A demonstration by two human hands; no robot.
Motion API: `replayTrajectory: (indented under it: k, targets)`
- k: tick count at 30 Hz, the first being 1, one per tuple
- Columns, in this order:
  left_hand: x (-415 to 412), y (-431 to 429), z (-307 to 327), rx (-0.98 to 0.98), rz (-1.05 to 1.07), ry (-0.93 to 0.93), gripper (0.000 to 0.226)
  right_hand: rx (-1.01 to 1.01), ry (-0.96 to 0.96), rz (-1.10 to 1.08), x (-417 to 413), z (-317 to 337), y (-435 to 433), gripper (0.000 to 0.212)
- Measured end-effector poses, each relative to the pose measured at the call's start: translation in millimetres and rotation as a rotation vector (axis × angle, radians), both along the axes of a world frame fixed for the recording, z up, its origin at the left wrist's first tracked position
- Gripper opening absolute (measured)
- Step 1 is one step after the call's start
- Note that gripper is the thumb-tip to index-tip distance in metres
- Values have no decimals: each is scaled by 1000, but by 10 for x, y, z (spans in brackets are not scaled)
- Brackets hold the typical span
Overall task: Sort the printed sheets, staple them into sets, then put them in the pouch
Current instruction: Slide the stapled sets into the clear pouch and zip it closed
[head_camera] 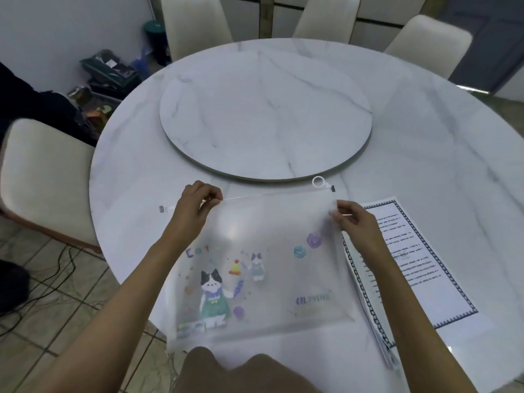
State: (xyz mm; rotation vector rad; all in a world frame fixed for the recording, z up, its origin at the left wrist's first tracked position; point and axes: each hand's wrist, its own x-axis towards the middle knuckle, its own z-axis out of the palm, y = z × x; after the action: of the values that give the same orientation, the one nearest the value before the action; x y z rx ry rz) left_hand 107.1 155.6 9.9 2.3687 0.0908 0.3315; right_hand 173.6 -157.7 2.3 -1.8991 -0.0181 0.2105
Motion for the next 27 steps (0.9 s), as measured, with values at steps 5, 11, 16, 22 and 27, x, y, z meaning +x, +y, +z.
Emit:
replayTrajectory:
  k: [5,11,16,22,27]
  targets:
    - [40,62,44,11,-62,71,33,93,-1,-76,60,24,86,12]
    - [123,40,-5,121,-64,119,9,275,23,-200,-139,-133,129,5]
    - [50,114,-156,125,85,145,25,309,-18,-317,-295,-196,110,8]
    - [-309,298,-386,54,294,216,31,299,-118,-392,-350,-138,106,18]
    - [-596,299,-524,-107,463,309,34,417,-205,-373,-317,-28,147,21]
